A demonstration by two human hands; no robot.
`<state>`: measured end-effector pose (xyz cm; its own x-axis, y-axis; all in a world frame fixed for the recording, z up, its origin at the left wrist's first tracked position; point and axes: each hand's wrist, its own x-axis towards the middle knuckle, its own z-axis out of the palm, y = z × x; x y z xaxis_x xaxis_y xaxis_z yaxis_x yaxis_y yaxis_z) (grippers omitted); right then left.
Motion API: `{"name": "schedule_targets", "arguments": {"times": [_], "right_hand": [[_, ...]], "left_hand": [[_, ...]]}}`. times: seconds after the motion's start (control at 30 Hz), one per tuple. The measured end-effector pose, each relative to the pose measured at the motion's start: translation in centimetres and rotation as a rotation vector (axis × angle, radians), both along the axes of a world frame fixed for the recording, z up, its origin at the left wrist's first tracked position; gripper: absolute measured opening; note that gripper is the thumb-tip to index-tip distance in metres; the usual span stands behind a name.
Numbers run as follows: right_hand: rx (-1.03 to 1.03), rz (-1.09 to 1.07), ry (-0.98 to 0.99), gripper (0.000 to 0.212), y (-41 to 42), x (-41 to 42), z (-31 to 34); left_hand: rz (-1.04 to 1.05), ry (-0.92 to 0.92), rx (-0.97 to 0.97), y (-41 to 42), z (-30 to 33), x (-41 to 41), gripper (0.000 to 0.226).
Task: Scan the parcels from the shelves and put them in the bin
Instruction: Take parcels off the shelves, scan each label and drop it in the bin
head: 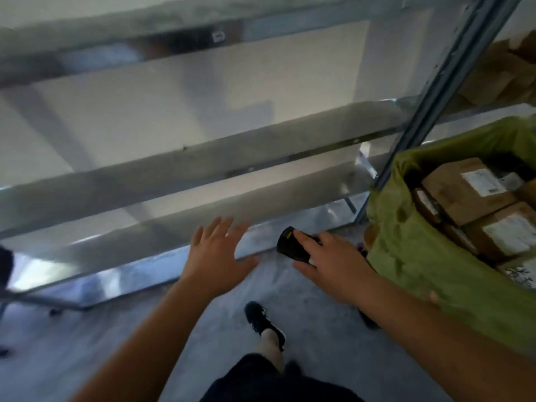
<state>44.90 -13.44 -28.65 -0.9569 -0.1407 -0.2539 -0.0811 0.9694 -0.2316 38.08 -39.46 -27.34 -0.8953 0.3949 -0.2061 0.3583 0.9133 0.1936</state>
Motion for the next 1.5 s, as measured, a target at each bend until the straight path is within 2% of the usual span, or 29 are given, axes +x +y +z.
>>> {"name": "schedule_targets", "arguments": {"times": [0.17,0.4,0.73,0.9,1.13,1.23,1.4,1.5], "right_hand": [[-0.076,0.152,-0.075,0.072,-8.6,0.9,-0.8],[-0.04,0.375,-0.003,0.071,-21.5,0.7,0.7],[-0.094,0.465,0.073,0.068,-41.6,2.2,6.1],[-0.133,0.476,0.146,0.067,-50.7,2.8,9.7],[-0.095,0.519,0.263,0.068,-58.6,2.1,17.2],[-0.055,0.509,0.364,0.067,-60.9,0.7,20.2],[-0.107,0.478,0.442,0.067,-63.6,-3.1,24.7],[-0.052,0.475,0.512,0.067,-65.2,-6.3,26.3]], "left_hand": [[0.209,0.018,-0.042,-9.2,-0.1,7.0,0.089],[0.522,0.079,0.008,-20.0,1.2,13.5,0.09],[0.7,0.185,0.044,-39.3,6.6,18.9,0.091],[0.709,0.271,0.068,-48.2,10.7,20.2,0.09],[0.643,0.393,0.07,-57.3,17.2,19.2,0.095],[0.62,0.445,0.054,-59.9,19.7,17.5,0.096],[0.577,0.46,0.048,-62.5,21.9,13.3,0.096],[0.552,0.475,0.027,-63.9,22.8,9.9,0.095]]}}
